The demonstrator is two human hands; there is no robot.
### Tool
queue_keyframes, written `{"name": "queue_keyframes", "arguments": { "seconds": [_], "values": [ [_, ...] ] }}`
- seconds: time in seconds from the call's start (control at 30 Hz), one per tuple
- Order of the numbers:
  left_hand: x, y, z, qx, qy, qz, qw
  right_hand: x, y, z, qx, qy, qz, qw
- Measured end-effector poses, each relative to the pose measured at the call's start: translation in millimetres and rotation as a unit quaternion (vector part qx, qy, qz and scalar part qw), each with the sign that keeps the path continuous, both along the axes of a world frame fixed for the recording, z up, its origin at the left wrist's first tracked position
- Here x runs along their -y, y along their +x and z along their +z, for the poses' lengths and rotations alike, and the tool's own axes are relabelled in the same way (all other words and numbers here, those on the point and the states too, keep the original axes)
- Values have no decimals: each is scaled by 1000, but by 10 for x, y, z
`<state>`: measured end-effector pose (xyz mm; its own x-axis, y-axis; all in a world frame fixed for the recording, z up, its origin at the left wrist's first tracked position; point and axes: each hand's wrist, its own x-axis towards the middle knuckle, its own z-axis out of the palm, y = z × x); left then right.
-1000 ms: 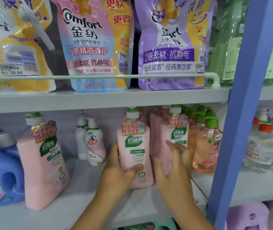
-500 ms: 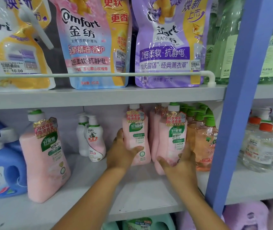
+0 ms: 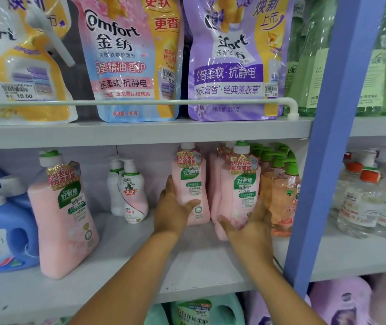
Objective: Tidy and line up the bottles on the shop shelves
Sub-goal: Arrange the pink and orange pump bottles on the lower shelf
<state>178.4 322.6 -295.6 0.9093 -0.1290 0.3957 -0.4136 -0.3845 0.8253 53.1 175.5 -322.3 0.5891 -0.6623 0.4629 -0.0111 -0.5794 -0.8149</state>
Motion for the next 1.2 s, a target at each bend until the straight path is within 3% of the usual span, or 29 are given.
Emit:
{"name": "queue_keyframes", "arguments": {
  "seconds": [0.13,0.23,0.3,0.33,0.4,0.47,0.5,0.63,0.77,0.93,1.2],
  "values": [
    [-138,-336,46,-33,32,16,999,45,-19,-21,1,1,17,1000],
    [-739,-753,32,182,-64,85,978,96,-16,-36,-2,10,29,1000],
    [-1281,-906,12,309,-83,210,924,94,1,-34,1,7,30,1000],
    [-1531,-920,1,321,-87,272,903,85,12,-35,7,7,28,1000],
    [-1865,-855,8,215,-99,324,916,61,24,-33,15,11,24,1000],
    [-1974,-754,13,79,-81,306,945,42,12,-20,14,12,25,1000],
    [-2007,-710,4,54,-71,301,949,39,2,-13,17,10,29,999],
    [-2083,-606,-73,43,-68,278,957,44,-34,15,17,22,50,998],
    [-1725,-636,-162,26,-119,104,987,27,-45,25,21,24,47,998],
    [-1060,-580,-181,-51,-101,-64,992,40,-58,6,2,33,41,999],
    [-393,-488,-101,-40,-82,-121,988,68,-37,-12,-11,37,36,999]
  ]
}}
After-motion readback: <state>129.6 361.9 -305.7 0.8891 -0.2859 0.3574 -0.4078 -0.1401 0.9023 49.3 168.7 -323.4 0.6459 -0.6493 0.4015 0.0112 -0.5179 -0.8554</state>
